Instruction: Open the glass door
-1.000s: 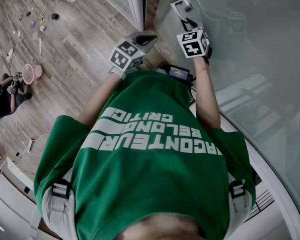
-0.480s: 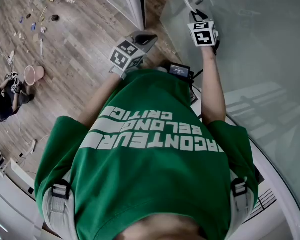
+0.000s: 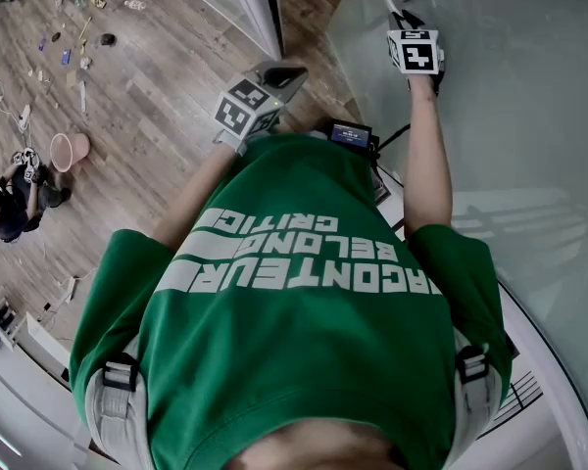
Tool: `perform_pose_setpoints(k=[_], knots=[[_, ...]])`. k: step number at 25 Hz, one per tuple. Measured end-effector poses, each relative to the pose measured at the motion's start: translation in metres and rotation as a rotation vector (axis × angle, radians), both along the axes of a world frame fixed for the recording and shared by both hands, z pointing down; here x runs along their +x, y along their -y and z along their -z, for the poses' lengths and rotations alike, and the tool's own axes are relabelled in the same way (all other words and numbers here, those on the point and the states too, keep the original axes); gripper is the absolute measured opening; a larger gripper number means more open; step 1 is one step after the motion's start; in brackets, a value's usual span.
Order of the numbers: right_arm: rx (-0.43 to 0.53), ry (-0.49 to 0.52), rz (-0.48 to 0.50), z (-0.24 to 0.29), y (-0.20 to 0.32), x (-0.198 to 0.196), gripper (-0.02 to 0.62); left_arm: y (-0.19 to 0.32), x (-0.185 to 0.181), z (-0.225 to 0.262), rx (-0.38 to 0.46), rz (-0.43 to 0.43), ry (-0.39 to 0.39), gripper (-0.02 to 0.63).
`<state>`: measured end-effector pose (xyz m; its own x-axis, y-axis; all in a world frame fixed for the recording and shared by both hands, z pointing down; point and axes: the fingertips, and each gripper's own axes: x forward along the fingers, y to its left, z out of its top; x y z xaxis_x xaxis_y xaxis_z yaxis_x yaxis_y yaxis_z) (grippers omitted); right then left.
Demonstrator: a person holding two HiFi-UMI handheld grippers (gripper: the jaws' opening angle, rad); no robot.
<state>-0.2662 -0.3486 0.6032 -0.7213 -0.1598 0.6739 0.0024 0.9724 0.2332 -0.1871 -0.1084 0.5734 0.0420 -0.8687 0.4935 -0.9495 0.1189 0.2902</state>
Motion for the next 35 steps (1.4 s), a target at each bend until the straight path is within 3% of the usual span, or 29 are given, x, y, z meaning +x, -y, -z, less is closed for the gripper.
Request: perform_pose_setpoints(k=[10,20,26,31,35], knots=[[0.025,0.016,-0.076,-0.009,0.053,-0.023,0.074,0.024,-0.018,-0.016,0.000,0.007,-0.005,0.014],[0.048,0.013,-0.159,-0.016,0.117,-0.021,0.075,0.074,-0.005,-0.021,0.009,0.023,-0.051,0.014],[0.089,0.032,-0.223,-0.025,0.146,-0.004,0.075,0.096,0.009,-0.030,0.044,0.026,-0.002,0.014],[0.090,0.042,-0.262,-0.010,0.183,-0.007,0.075,0.123,0.023,-0.018,0.046,0.040,-0.067,0.014],[0.090,0.050,-0.307,-0.015,0.206,-0.002,0.075,0.138,0.031,-0.027,0.038,0.005,-0.054,0.014]])
